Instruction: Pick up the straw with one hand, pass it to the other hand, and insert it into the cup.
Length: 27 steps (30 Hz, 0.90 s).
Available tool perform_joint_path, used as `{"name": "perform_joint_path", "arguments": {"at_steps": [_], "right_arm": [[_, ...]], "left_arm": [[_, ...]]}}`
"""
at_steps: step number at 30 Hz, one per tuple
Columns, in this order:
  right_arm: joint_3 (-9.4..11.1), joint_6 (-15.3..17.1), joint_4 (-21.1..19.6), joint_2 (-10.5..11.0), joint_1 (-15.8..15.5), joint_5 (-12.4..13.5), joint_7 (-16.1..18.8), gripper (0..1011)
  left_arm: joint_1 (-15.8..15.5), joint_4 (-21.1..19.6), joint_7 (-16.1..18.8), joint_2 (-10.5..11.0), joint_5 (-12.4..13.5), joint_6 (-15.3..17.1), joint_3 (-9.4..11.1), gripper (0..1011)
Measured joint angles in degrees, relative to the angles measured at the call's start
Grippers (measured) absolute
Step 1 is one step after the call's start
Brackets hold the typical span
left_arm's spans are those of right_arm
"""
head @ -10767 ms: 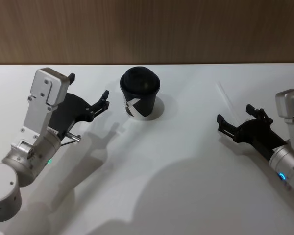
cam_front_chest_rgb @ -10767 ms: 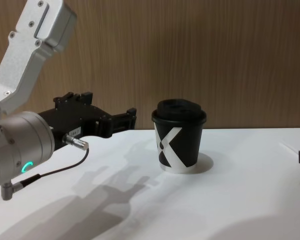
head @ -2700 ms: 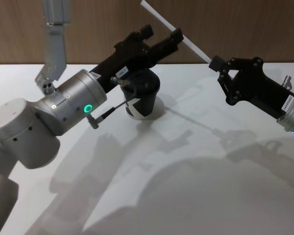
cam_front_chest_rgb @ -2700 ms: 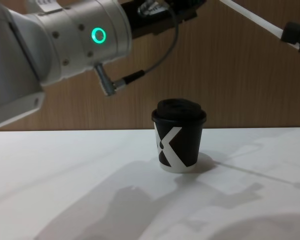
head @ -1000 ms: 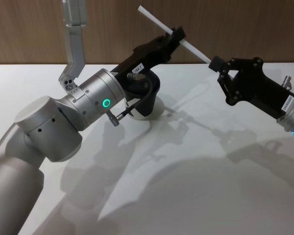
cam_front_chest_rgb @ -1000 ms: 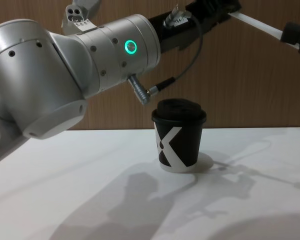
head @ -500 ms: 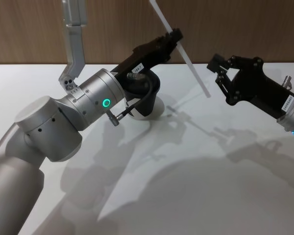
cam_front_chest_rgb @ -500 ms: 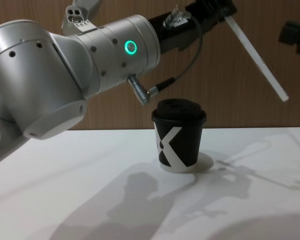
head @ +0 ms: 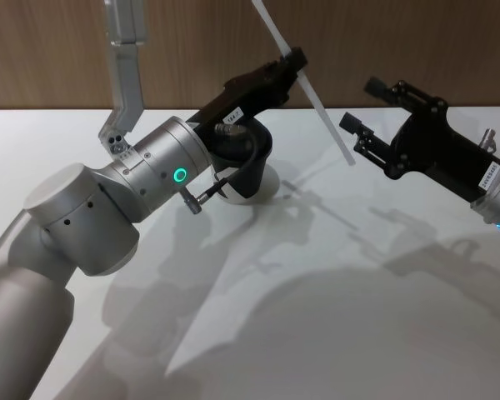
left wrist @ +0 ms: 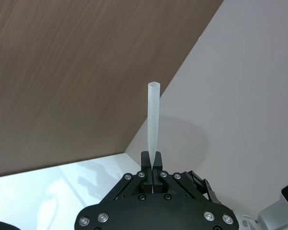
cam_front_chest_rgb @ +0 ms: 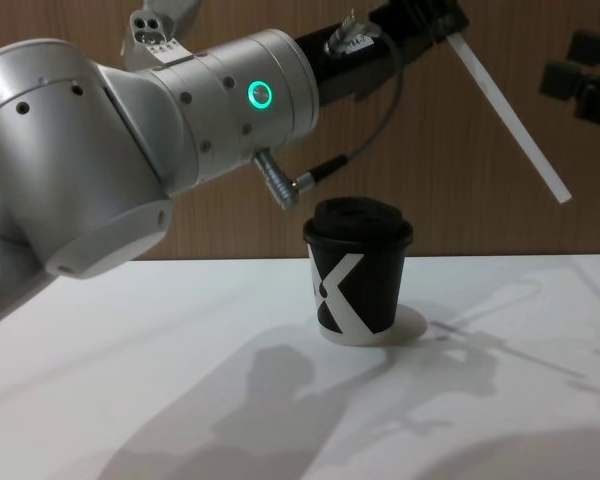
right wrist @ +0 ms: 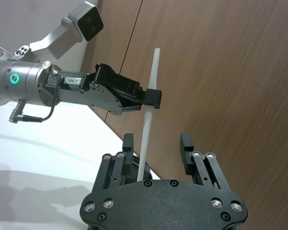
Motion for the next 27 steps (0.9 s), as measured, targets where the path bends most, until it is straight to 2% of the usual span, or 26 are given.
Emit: {"name": "perform_joint_path", "arguments": {"at_steps": [1, 2, 4, 10, 11, 14, 15, 27], "right_arm": [[0.0, 0.0, 0.0, 0.0, 0.0, 0.0, 0.0, 603], [0.0, 0.0, 0.0, 0.0, 0.0, 0.0, 0.0, 603], [0.0, 0.0, 0.0, 0.0, 0.0, 0.0, 0.0, 688], [0.0, 0.0, 0.0, 0.0, 0.0, 0.0, 0.0, 861], [0.0, 0.0, 0.0, 0.0, 0.0, 0.0, 0.0, 909], [0.0, 0.0, 0.0, 0.0, 0.0, 0.0, 0.0, 955], [0.0, 0.0, 0.0, 0.0, 0.0, 0.0, 0.0, 998], [0.0, 0.0, 0.0, 0.0, 0.0, 0.0, 0.0, 1001]], "left_arm": [[0.0, -0.1, 0.1, 0.0, 0.1, -0.1, 0.0, 7], [0.1, -0.3, 0.4, 0.2, 0.6, -0.6, 0.1, 7], [0.1, -0.6, 0.7, 0.4, 1.2, -1.0, 0.2, 7], [0.2, -1.7, 2.0, 1.3, 3.7, -3.0, 0.7, 7], [0.2, -2.1, 2.4, 1.6, 4.7, -3.7, 0.9, 7], [0.2, -2.7, 3.1, 2.1, 6.0, -4.5, 1.1, 5], [0.2, -3.2, 3.5, 2.4, 7.2, -5.2, 1.3, 7], [-0.5, -7.1, 7.0, 6.0, 16.8, -8.2, 2.8, 6]]}}
